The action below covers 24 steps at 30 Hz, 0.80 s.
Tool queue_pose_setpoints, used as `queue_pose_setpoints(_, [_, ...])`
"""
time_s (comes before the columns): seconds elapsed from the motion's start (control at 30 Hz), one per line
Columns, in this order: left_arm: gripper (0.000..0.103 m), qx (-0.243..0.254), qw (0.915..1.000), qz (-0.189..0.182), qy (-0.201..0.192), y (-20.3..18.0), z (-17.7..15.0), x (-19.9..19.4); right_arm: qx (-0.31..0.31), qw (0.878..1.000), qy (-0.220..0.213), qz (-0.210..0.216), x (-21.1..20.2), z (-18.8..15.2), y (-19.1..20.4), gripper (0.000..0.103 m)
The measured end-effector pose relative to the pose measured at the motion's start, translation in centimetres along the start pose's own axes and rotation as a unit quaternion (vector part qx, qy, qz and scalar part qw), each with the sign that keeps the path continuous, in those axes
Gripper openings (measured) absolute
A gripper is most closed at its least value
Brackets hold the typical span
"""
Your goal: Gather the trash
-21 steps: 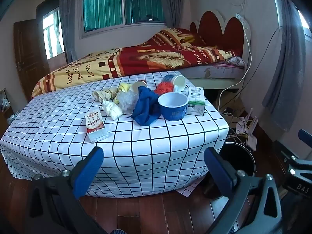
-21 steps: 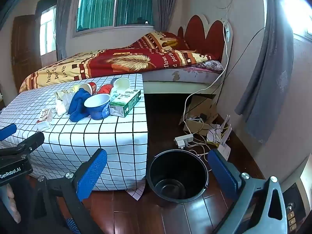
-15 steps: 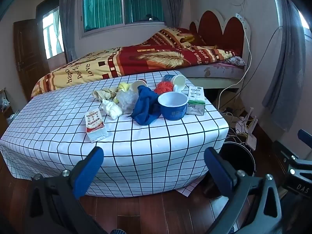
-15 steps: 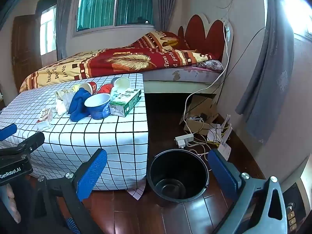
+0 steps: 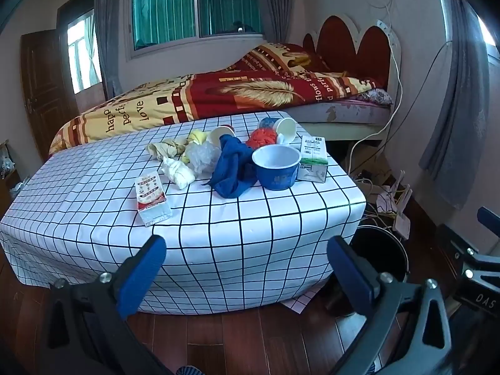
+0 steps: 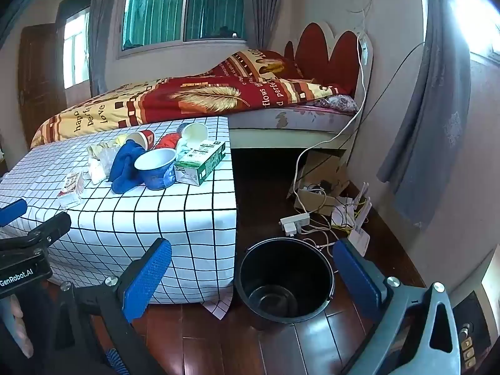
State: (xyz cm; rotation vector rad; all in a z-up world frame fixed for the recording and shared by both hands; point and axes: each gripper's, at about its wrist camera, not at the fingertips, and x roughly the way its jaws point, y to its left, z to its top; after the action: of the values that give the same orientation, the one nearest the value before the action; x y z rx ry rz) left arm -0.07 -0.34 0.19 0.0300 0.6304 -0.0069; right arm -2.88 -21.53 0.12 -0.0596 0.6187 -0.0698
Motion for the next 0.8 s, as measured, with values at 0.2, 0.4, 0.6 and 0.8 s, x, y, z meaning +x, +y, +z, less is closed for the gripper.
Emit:
queue_pose_setpoints(0.2, [0.103, 0.0, 1.0, -0.001, 0.0, 0.04, -0.57, 0.12, 0.003, 1.0, 0.001, 0.001, 0.29, -0.18, -0.31, 0.103])
queue_pose_setpoints(0.4, [0.103, -0.001, 1.0, -0.001, 0.003, 0.16, -0.82, 0.07, 0.004, 1.0, 0.001, 0.001, 0.27, -0.34, -0.38, 0.103])
queue_pose_setpoints(0.6, [0.103, -0.001, 1.0, 0.0, 0.003, 0.24, -0.84, 0.03, 0.004, 1.0, 0.002, 0.002, 0.32, -0.39, -0.34, 0.103])
queue_pose_setpoints(0.8, [0.103, -0.001, 1.0, 0.0, 0.004, 0.29, -0.84, 0.02, 0.004, 1.0, 0.003, 0.001, 0.36, -0.61, -0.37, 0.103])
